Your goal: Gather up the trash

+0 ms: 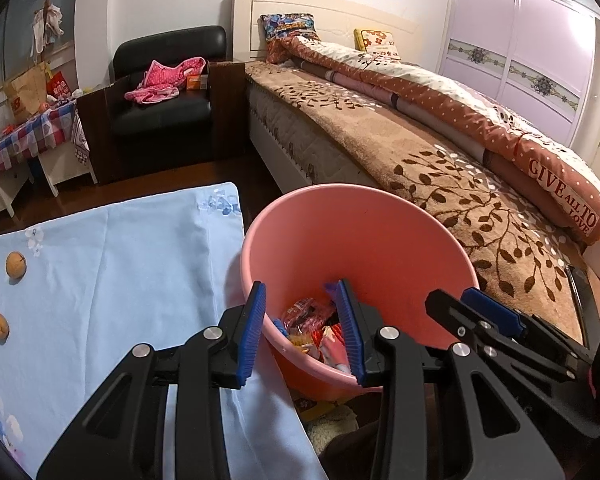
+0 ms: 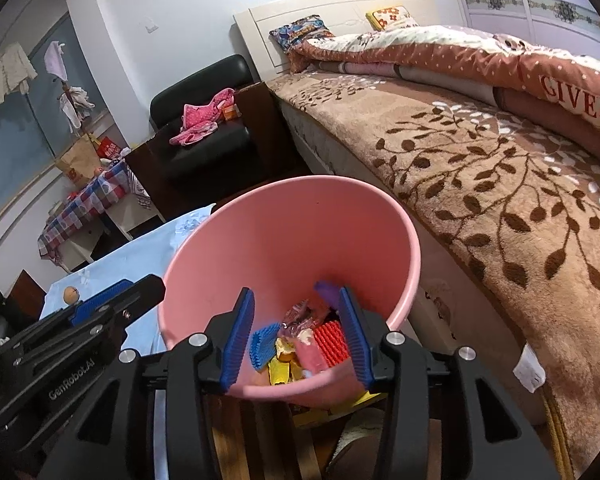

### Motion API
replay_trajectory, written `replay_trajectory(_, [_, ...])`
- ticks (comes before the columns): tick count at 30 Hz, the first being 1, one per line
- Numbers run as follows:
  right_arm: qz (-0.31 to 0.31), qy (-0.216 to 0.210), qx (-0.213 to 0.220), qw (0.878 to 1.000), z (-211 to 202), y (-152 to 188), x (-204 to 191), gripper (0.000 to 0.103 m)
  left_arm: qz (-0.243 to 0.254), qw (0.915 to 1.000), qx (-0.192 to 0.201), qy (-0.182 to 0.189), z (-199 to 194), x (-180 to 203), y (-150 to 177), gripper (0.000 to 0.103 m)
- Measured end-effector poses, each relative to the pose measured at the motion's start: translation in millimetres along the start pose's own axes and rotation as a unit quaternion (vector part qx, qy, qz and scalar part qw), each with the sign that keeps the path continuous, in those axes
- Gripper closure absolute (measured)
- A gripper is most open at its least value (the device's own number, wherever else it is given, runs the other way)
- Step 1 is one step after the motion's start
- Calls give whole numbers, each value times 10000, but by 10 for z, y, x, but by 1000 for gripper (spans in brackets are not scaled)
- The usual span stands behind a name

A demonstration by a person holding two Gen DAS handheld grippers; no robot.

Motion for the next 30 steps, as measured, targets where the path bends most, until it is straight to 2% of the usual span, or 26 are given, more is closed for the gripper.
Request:
replay_trajectory(5, [-122,67,186,9997,-163,39,-66,58,-11,10000,51,36,-78,-10,5,66])
replay_trajectory(13, [-407,339,563,9970,-468,107,-228,47,-70,9998,147,101,-201,-26,14,66])
replay_trajectory(19, [-659,576,837,9926,-641,161,-354,45,-87,9995,241,184,-332,-57,31,66])
replay_trajectory(30, [-682,624,853,9921,-747,227,-426,45,-178,9990,324,247,-501,-147,80,66])
Point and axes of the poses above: each gripper's, at about its wrist camera, not at the fingertips, and z roughly the way its jaws point, x to its right, y to its underside, the point moved 2 cm from there along z, roughly the way its jaws point, and after that the axes turned 1 degree about -z, right-handed, at the moved point
